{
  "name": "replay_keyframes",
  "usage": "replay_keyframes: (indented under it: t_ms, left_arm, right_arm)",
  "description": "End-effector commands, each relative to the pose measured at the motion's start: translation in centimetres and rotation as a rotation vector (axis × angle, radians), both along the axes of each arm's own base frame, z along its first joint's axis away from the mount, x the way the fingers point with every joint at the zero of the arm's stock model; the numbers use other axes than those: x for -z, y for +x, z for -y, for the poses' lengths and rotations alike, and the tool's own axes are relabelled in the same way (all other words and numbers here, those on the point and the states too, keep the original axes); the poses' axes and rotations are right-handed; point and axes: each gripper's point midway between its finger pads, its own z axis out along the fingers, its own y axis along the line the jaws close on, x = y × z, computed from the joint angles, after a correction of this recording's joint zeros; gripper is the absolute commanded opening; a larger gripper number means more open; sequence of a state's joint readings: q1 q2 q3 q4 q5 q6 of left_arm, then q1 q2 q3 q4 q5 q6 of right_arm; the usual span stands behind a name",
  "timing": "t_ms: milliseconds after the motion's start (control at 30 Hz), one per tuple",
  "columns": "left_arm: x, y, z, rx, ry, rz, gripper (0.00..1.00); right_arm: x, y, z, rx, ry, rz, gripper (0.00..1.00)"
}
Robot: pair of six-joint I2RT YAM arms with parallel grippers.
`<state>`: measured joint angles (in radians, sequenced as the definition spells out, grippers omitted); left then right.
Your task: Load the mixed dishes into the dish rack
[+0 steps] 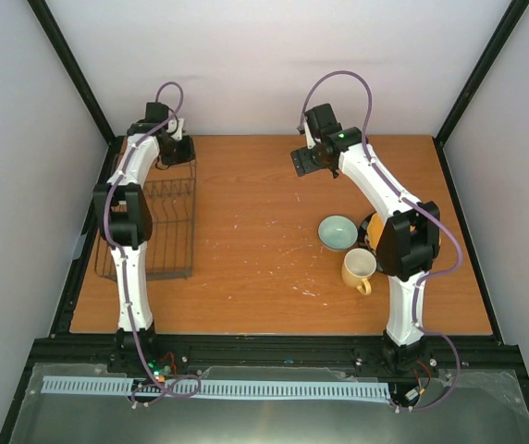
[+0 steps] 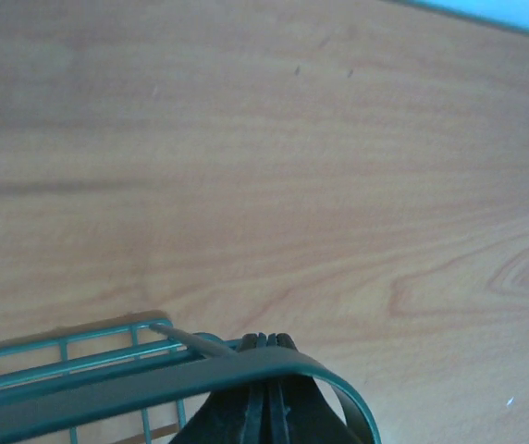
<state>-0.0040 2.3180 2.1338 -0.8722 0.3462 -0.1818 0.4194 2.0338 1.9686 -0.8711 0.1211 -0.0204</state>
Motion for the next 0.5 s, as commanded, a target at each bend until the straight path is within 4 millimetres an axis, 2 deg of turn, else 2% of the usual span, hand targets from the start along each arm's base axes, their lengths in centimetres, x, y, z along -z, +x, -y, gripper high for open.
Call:
replay_keyframes:
  t_ms: [0,167,300,333,467]
  left_arm:
    - [-4.2,4.1,2.7,0.036,-0.082,0.172,0.01]
    - [-5.5,5.4,4.7,0.063,-0.113,0.235,0.01]
    - [-6.1,5.0,6.6,0.098,-0.117,0.243,0.01]
    - [-6.5,4.7,6.7,0.096,-0.113,0.243,0.03]
    - [-8.7,3.5,5.3,0.045,-0.045,0.25,0.46]
  right_arm:
    - [-0.4,0.5,0.0,-0.004,-0.003,0.021,0.9]
    - [-0.7,0.7,-0.4,-0.009,0.017,0.024,0.9]
    - [-0.9,0.7,-0.7,-0.014,0.039,0.021,0.9]
    - [-0.9,0.6,-0.9,-0.018,0.047,0.016,0.9]
    - [-1.5,0.4,-1.8,-0.024,0.107,0.006,0.87]
